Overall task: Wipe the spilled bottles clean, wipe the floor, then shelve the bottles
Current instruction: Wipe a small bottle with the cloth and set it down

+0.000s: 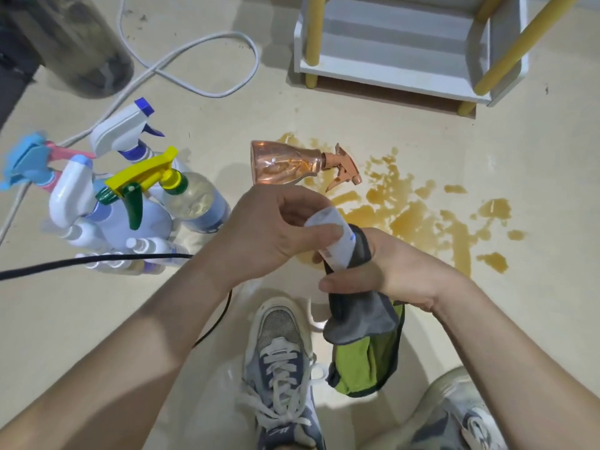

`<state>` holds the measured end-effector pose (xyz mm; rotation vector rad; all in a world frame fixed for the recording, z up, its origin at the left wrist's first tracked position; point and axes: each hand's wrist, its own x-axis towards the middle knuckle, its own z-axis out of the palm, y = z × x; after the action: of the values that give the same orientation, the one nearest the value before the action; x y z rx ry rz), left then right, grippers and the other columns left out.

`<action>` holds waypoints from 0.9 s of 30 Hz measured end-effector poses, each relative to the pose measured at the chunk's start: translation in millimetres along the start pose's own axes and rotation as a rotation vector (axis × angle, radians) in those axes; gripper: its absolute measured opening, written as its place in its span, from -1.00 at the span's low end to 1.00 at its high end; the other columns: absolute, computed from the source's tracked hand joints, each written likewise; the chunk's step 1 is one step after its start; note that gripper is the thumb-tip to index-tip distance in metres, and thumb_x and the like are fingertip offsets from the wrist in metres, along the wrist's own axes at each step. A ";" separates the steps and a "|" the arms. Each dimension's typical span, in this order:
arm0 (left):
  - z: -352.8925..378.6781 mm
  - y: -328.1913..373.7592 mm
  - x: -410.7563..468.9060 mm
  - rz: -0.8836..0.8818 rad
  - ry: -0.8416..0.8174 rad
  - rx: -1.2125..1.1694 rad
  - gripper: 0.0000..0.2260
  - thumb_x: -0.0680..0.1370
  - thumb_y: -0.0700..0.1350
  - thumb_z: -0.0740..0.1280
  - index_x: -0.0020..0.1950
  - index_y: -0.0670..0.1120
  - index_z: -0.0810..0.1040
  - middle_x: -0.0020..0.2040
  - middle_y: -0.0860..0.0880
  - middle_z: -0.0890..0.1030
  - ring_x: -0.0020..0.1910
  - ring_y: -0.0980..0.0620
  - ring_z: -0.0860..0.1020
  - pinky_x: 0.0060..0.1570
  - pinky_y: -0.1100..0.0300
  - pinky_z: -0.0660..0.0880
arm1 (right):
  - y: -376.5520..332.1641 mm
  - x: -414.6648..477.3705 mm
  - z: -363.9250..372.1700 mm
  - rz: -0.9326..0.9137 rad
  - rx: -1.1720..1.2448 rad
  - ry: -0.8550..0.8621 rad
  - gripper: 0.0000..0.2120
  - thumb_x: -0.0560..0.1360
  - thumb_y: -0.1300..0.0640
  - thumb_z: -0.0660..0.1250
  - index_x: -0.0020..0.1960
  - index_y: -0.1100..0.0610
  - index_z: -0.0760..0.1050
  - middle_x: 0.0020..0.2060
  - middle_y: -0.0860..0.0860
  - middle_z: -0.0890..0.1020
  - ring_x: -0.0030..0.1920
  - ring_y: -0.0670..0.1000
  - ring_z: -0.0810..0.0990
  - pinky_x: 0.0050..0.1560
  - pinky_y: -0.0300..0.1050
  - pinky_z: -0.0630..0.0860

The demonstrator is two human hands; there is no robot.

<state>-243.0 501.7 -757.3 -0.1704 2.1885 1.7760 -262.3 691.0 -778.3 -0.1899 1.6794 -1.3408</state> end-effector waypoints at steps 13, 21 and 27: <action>-0.6 -12.4 7.2 -0.144 -0.014 -0.019 -0.73 0.32 0.13 0.53 -0.17 -0.04 0.70 -0.34 -0.18 0.62 -0.37 0.02 0.55 -0.26 0.09 0.50 | -17.2 17.9 -7.2 0.094 -0.646 0.103 -0.71 0.34 -0.02 0.54 -0.13 0.11 0.50 -0.37 -0.08 0.59 -0.34 -0.03 0.58 -0.30 -0.10 0.45; -16.3 -11.7 -14.3 0.007 0.123 -0.184 -0.65 0.21 -0.10 0.53 -0.02 0.04 0.67 -0.12 0.05 0.72 -0.11 0.07 0.69 -0.13 0.25 0.60 | 0.5 21.4 -41.1 0.134 0.019 0.023 0.08 0.17 -0.49 0.44 -0.05 0.59 0.38 -0.25 0.49 0.47 -0.25 0.22 0.47 -0.17 0.01 0.44; 14.3 -30.2 -25.0 -0.038 0.389 -0.237 -0.67 0.28 -0.24 0.58 -0.05 0.07 0.64 -0.16 0.10 0.72 -0.15 0.10 0.69 -0.15 0.26 0.59 | 3.6 39.3 17.0 -0.055 0.521 0.988 -0.69 0.63 -0.02 0.23 -0.14 0.20 0.46 -0.33 0.14 0.45 -0.31 0.09 0.44 -0.25 0.00 0.39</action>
<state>-208.3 506.3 -780.1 -0.6572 2.1891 2.1221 -269.6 656.4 -802.6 0.8646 1.9859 -2.0372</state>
